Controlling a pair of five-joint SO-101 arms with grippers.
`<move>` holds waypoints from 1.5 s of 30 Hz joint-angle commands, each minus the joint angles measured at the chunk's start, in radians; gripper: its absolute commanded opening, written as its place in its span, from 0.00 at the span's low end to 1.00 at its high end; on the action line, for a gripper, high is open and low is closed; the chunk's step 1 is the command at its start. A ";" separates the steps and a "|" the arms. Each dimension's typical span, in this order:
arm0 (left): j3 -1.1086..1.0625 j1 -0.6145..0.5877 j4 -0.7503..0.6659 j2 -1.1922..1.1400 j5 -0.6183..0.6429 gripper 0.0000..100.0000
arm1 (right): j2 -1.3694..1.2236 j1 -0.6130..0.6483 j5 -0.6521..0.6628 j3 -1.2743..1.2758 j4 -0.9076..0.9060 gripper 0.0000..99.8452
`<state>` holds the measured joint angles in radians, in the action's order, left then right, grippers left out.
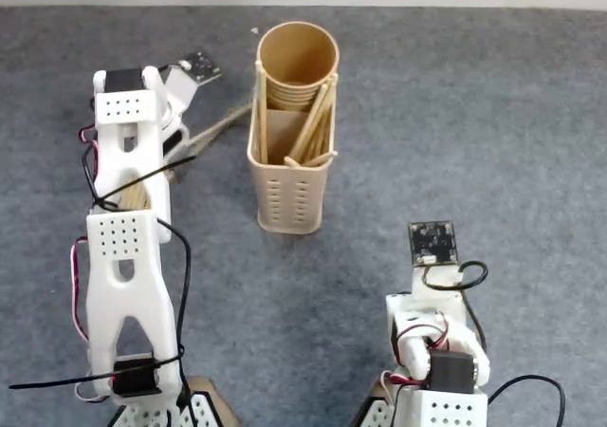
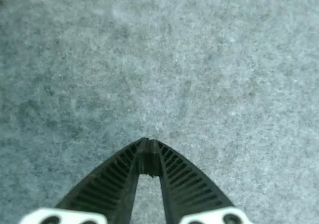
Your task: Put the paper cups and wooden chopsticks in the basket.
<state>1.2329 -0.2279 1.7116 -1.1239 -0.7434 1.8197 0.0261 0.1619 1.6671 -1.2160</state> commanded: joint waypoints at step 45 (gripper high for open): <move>-0.176 0.501 0.052 1.237 0.609 0.00 | 0.013 -0.013 0.006 0.153 -0.007 0.01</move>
<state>1.1592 0.2248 1.7622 -0.0775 -0.1557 1.8197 0.0261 0.1619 1.6671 -1.2160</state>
